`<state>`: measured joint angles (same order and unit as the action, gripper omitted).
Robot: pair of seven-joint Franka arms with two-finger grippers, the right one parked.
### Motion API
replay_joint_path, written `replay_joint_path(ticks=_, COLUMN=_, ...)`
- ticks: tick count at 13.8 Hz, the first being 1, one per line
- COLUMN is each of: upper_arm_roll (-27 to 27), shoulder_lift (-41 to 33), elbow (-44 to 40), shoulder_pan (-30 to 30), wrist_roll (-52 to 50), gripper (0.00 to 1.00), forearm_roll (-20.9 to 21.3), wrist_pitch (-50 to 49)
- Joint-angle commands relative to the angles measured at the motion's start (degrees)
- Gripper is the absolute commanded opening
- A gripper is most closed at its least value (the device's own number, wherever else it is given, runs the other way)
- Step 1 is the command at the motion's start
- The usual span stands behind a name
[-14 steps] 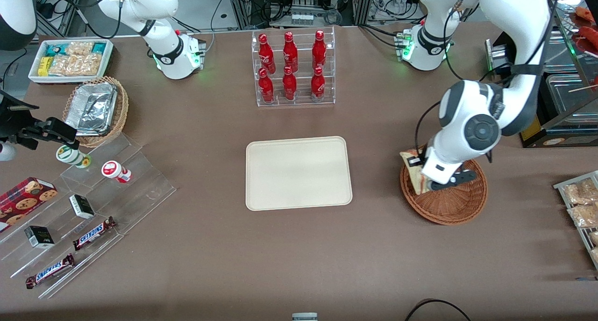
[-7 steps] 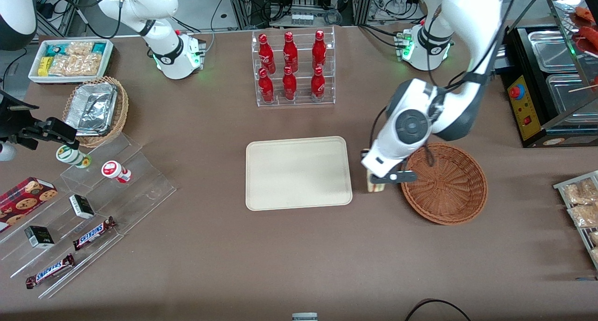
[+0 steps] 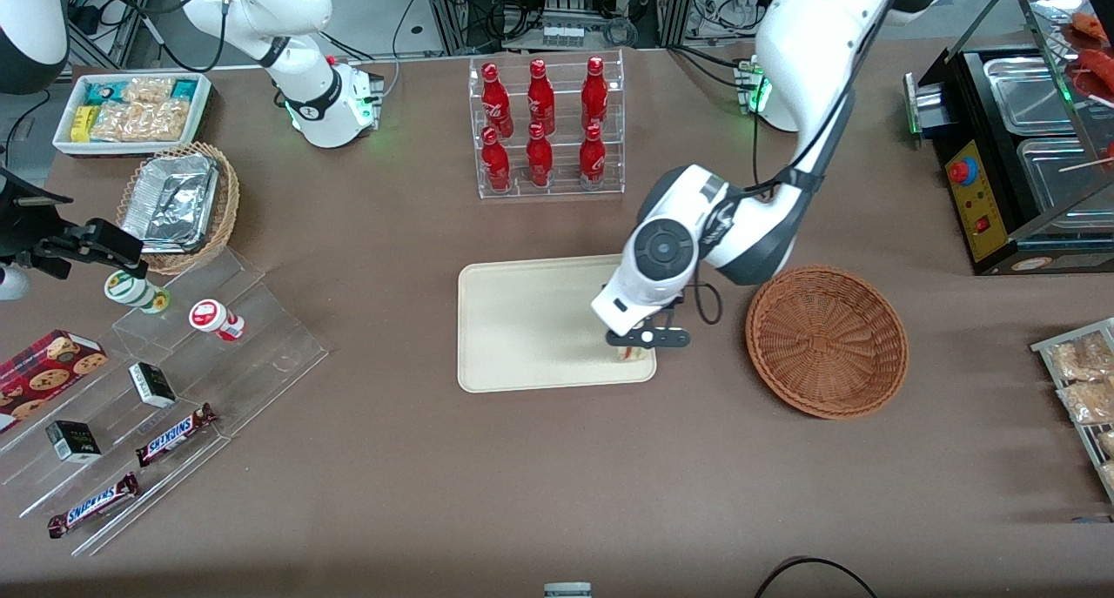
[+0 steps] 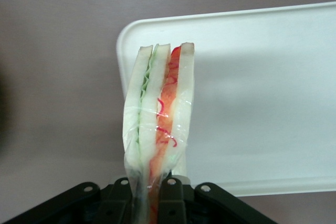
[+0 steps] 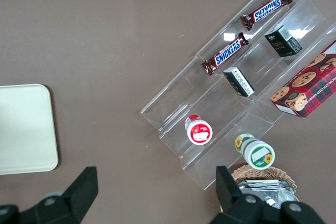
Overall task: Place sandwich from basket to tray
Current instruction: 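Carry the sandwich with the left gripper over the cream tray, then lower the sandwich onto the tray and open the left gripper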
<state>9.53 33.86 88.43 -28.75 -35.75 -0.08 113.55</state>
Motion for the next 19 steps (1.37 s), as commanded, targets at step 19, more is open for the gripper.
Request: replay_joint_path(ticks=19, upper_arm_roll=-1.0, shoulder_lift=16.4, elbow=-20.1, shoulder_pan=-10.4, wrist_roll=-15.4, gripper=0.0, forearm_roll=0.7, wrist_pitch=-2.6)
